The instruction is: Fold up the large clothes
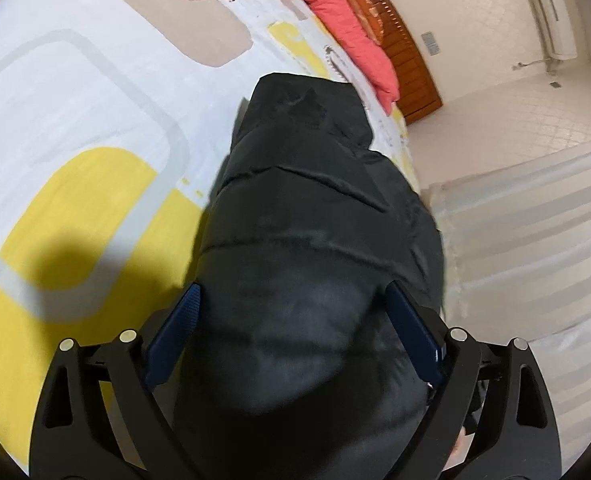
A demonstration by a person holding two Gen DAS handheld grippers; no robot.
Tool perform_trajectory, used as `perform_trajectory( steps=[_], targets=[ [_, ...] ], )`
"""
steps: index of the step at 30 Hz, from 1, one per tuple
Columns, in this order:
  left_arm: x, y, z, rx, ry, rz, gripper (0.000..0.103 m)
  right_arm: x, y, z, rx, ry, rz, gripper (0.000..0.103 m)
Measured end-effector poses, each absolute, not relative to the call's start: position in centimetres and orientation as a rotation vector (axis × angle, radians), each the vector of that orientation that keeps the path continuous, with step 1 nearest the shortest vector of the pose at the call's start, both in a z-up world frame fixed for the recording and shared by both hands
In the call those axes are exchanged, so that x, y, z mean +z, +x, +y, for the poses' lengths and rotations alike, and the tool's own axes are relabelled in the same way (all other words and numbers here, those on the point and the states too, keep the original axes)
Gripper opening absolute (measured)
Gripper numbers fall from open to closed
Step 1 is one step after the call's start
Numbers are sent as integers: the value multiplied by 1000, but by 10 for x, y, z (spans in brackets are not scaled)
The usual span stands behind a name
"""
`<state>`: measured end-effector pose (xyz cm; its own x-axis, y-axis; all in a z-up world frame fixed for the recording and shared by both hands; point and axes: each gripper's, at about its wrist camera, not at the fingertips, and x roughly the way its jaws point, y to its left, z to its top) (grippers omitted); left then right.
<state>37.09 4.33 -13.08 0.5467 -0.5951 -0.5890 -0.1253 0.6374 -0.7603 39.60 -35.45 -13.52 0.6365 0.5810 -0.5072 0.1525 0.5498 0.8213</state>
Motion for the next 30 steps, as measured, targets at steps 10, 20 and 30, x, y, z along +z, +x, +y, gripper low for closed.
perform_trajectory(
  steps=[10,20,30],
  targets=[
    [-154,398,17,-205,-684,1069,85,-172,413,-356,235,1027,974,38],
    [-142,396,23,-244,-705,1064,85,-162,402,-359,254,1017,974,48],
    [-136,286,49,-331,-861,1003,93,-145,306,-361,366,1001,958,74]
  ],
)
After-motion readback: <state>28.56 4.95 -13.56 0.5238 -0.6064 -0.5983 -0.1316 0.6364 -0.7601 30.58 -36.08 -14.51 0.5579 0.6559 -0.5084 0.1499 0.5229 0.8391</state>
